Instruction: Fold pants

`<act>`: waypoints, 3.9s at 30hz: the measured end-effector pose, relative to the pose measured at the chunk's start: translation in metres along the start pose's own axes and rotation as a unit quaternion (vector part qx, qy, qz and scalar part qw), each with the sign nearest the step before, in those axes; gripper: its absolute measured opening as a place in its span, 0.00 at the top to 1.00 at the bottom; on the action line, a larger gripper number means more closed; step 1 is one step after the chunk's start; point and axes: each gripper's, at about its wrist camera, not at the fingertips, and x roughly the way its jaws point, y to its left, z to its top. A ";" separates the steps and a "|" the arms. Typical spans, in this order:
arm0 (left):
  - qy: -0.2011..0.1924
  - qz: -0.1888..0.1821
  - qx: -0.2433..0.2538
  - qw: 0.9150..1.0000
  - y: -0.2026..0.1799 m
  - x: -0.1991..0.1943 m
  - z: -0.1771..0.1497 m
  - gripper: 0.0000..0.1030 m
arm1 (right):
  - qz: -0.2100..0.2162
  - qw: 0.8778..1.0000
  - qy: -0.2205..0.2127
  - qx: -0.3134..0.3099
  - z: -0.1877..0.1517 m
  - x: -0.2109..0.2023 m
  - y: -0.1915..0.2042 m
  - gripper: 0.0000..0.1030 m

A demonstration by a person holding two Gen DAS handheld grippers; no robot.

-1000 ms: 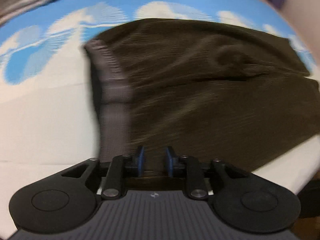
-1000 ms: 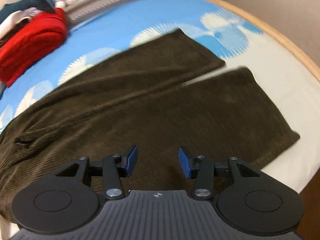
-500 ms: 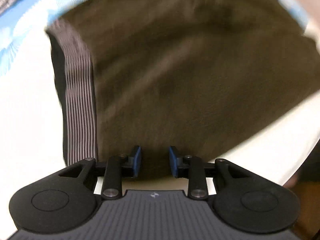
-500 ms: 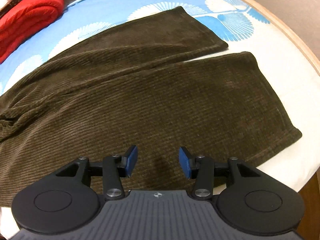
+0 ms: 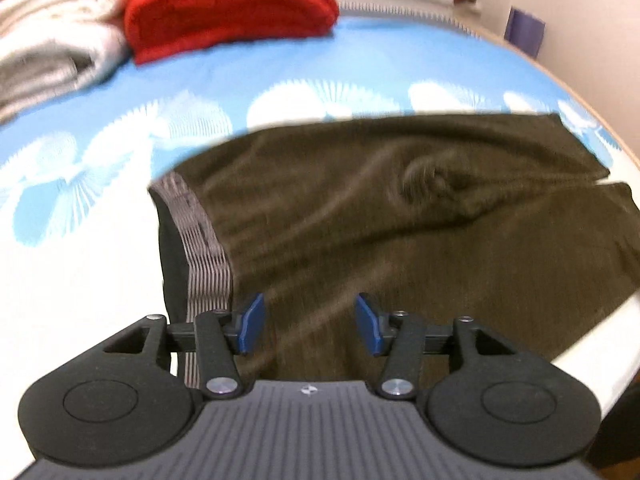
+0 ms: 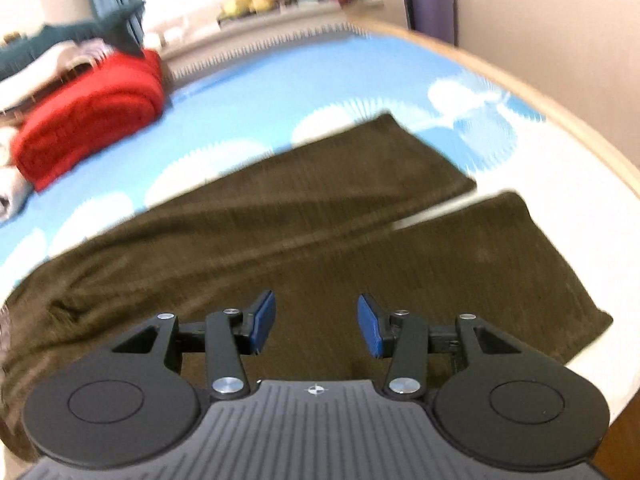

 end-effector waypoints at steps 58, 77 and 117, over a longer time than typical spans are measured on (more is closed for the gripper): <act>-0.034 0.043 -0.056 0.997 0.023 0.082 0.122 0.98 | 0.120 0.975 -0.078 -0.171 0.030 -0.006 0.154 0.93; 0.059 0.021 -0.007 0.998 0.080 0.257 0.174 0.96 | 0.099 0.986 -0.031 -0.133 0.051 0.035 0.110 0.93; 0.115 -0.074 -0.387 0.912 0.093 0.070 -0.032 0.40 | 0.108 0.994 -0.008 0.024 0.029 0.026 0.054 0.88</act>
